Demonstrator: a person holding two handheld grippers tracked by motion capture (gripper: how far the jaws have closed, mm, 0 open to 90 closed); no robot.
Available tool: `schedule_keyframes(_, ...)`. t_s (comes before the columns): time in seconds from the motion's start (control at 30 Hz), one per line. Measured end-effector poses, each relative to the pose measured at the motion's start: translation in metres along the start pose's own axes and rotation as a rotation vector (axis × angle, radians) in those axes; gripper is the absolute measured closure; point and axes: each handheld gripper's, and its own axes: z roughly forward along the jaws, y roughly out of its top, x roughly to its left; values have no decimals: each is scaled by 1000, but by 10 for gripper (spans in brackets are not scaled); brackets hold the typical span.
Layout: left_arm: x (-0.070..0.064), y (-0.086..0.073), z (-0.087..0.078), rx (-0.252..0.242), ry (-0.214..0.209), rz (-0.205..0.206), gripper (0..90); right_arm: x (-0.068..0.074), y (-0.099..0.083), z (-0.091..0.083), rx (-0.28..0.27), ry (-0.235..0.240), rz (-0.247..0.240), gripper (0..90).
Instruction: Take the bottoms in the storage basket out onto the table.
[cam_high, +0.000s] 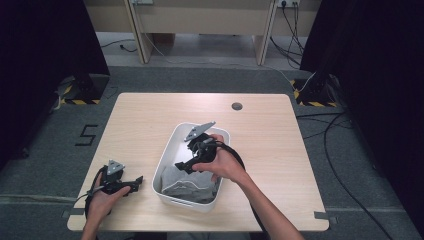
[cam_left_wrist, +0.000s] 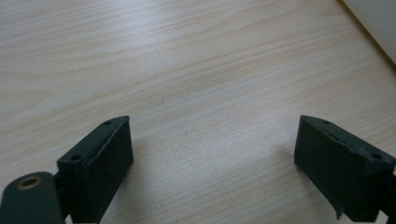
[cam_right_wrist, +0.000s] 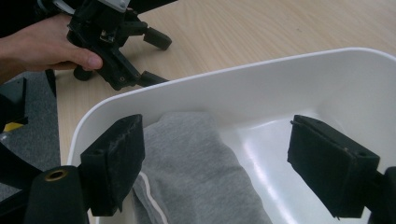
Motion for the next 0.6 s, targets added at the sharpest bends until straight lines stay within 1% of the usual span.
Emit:
schedule_keyframes(0.03,0,0,0,1,-1,0,107,-1,1,4,7,0,-8,197)
schedule_keyframes(0.07,0,0,0,0,0,0,107,0,4,11,22,0,-8,198)
schedule_keyframes(0.1,0,0,0,1,-1,0,107,0,4,11,22,0,-8,198)
schedule_keyframes(0.13,0,0,0,0,0,0,107,0,6,19,37,1,-8,199)
schedule_keyframes(0.17,0,0,0,0,0,0,107,0,6,19,37,1,-8,199)
schedule_keyframes(0.23,0,0,0,1,-1,0,107,0,6,26,58,3,-19,199)
schedule_keyframes(0.27,0,0,0,1,-1,0,107,-2,5,34,79,8,-15,197)
schedule_keyframes(0.3,0,0,0,1,-1,0,107,-2,5,34,79,8,-15,197)
schedule_keyframes(0.33,0,0,0,0,0,0,107,-3,4,40,93,17,-12,196)
schedule_keyframes(0.37,0,0,0,0,0,0,107,-3,4,40,93,17,-12,196)
schedule_keyframes(0.4,0,0,0,1,-1,0,107,-5,2,47,109,25,-5,196)
schedule_keyframes(0.43,0,0,0,1,-1,0,107,-5,2,47,109,25,-5,196)
schedule_keyframes(0.5,0,0,0,0,0,0,107,-7,-1,53,127,27,0,196)
schedule_keyframes(0.53,0,0,0,1,-1,0,107,-9,-3,58,138,40,13,196)
schedule_keyframes(0.57,0,0,0,1,-1,0,107,-10,-5,61,138,49,15,196)
schedule_keyframes(0.6,0,0,0,1,-1,0,107,-11,-6,63,143,53,27,196)
